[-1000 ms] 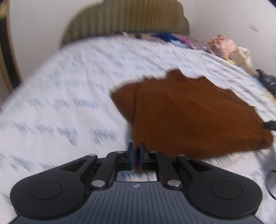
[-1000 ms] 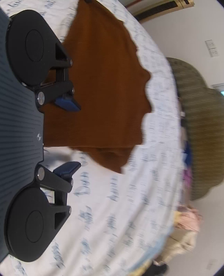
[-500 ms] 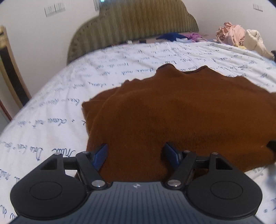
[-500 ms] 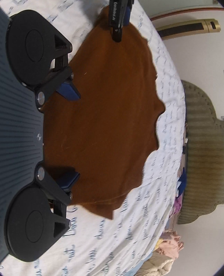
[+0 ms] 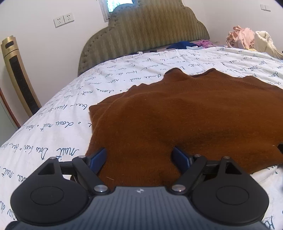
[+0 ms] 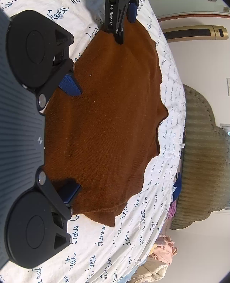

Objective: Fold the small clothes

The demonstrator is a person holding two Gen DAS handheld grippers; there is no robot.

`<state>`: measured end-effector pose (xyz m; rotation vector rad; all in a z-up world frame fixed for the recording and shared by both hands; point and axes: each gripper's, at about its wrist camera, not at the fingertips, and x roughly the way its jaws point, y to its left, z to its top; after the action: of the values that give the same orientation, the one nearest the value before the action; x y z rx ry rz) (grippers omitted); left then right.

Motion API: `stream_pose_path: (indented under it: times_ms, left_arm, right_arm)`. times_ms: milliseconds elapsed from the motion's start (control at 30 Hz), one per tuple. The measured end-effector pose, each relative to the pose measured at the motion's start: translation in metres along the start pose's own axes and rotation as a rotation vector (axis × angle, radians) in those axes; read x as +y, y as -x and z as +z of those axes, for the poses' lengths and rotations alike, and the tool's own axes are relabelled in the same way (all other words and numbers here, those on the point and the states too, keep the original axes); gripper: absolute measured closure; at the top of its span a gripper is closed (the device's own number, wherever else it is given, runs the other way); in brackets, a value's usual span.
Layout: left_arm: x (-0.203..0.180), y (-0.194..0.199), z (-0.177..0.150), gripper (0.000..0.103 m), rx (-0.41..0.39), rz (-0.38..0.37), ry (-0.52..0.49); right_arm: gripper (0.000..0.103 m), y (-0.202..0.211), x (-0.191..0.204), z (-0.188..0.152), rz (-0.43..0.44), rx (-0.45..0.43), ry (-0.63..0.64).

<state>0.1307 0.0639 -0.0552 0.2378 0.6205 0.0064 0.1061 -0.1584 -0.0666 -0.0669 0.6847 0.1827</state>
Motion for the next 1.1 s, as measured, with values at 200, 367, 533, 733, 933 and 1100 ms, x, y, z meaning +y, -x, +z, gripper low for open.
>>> stream_pose_path:
  times_ms: [200,367,533,733,933,1100]
  left_arm:
    - [-0.002,0.002,-0.003,0.02,-0.018,0.014,-0.008]
    - [-0.003,0.003,-0.007,0.013,-0.034,0.032,0.005]
    - [0.0,0.0,-0.007,0.0,-0.022,0.071,0.021]
    - [-0.003,0.0,-0.008,0.0,-0.025,0.085,-0.006]
    - [-0.006,0.001,-0.008,0.0,-0.031,0.096,-0.025]
    - [0.015,-0.004,-0.006,0.0,0.018,0.005,0.123]
  right_arm:
    - [0.0,0.002,0.002,-0.01,-0.01,-0.051,0.012]
    - [0.0,0.001,0.0,-0.01,-0.006,-0.058,0.009]
    - [0.0,0.002,0.001,-0.011,-0.005,-0.059,0.009]
    - [0.0,0.002,0.001,-0.011,-0.005,-0.059,0.008]
    - [0.0,0.002,0.001,-0.011,-0.005,-0.059,0.009]
    - [0.0,0.002,0.001,-0.011,-0.005,-0.059,0.009]
